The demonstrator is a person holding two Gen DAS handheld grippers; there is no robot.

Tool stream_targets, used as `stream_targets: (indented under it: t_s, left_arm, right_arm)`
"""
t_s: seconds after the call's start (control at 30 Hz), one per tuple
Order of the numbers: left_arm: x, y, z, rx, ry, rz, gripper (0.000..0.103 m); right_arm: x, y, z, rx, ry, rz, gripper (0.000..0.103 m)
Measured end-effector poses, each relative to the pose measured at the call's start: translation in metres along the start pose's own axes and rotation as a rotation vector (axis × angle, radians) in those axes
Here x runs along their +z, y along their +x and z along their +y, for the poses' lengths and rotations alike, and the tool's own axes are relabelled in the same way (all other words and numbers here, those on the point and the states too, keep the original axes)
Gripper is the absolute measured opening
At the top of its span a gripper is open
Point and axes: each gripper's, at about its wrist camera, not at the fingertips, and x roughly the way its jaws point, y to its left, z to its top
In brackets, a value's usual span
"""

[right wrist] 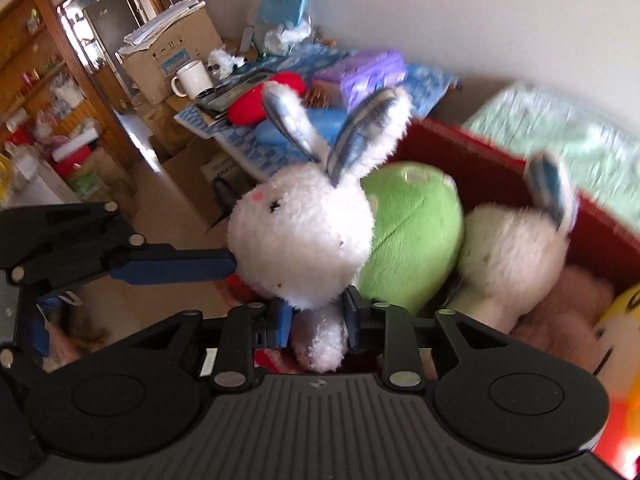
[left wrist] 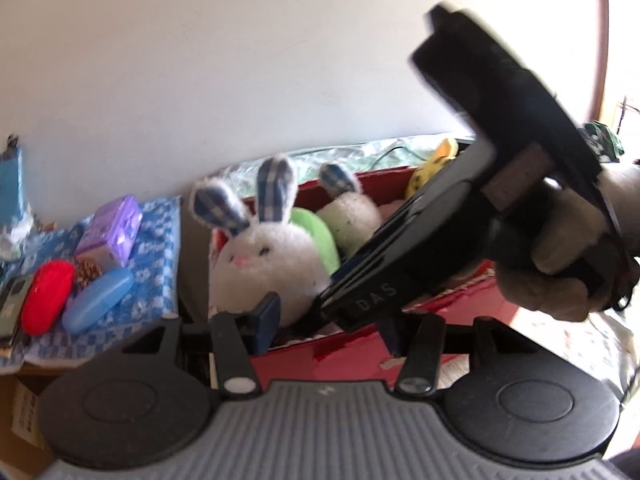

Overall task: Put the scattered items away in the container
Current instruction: 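Lower the bow-tie bunny into the red box and open the right gripper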

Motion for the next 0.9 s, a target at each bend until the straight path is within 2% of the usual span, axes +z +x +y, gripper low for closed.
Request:
stream_targets:
  t_s: [0.07, 0.13, 0.3, 0.37, 0.43, 0.5, 0.57, 0.7, 0.8, 0.87, 0.9]
  left_arm:
    - [0.0, -0.002, -0.001, 0.0, 0.0, -0.012, 0.065]
    - [0.003, 0.002, 0.0, -0.003, -0.01, -0.007, 0.07]
    - [0.004, 0.01, -0.003, 0.014, 0.007, -0.01, 0.071]
    - [0.003, 0.012, -0.003, 0.013, 0.006, -0.005, 0.071]
    - [0.002, 0.012, -0.004, 0.007, 0.007, -0.005, 0.072]
    - [0.001, 0.012, -0.005, 0.001, 0.007, -0.001, 0.072]
    - [0.0, 0.012, -0.008, -0.008, 0.007, 0.001, 0.076]
    - [-0.001, 0.011, -0.01, -0.005, 0.009, -0.004, 0.077]
    - [0.0, 0.011, -0.008, -0.009, -0.005, -0.004, 0.078]
    - [-0.001, 0.012, -0.008, -0.017, -0.01, -0.001, 0.079]
    - [-0.003, 0.014, -0.007, -0.026, -0.017, 0.006, 0.079]
  right_arm:
    - [-0.005, -0.003, -0.004, 0.008, 0.032, -0.017, 0.041]
    - [-0.011, -0.008, -0.004, 0.006, 0.047, -0.042, 0.043]
    - [-0.019, -0.029, -0.005, 0.013, 0.074, -0.099, 0.048]
    - [-0.022, -0.039, -0.006, 0.018, 0.08, -0.13, 0.056]
    - [-0.023, -0.048, -0.01, 0.028, 0.098, -0.172, 0.056]
    - [-0.023, -0.056, -0.015, 0.044, 0.141, -0.232, 0.052]
    - [-0.019, -0.059, -0.019, 0.062, 0.187, -0.277, 0.034]
    - [-0.011, -0.053, -0.014, 0.085, 0.203, -0.341, 0.031]
    - [-0.004, -0.043, -0.01, 0.092, 0.193, -0.346, 0.028]
    - [-0.001, -0.033, -0.007, 0.062, 0.176, -0.313, 0.021]
    - [-0.001, -0.03, -0.006, 0.041, 0.167, -0.291, 0.021]
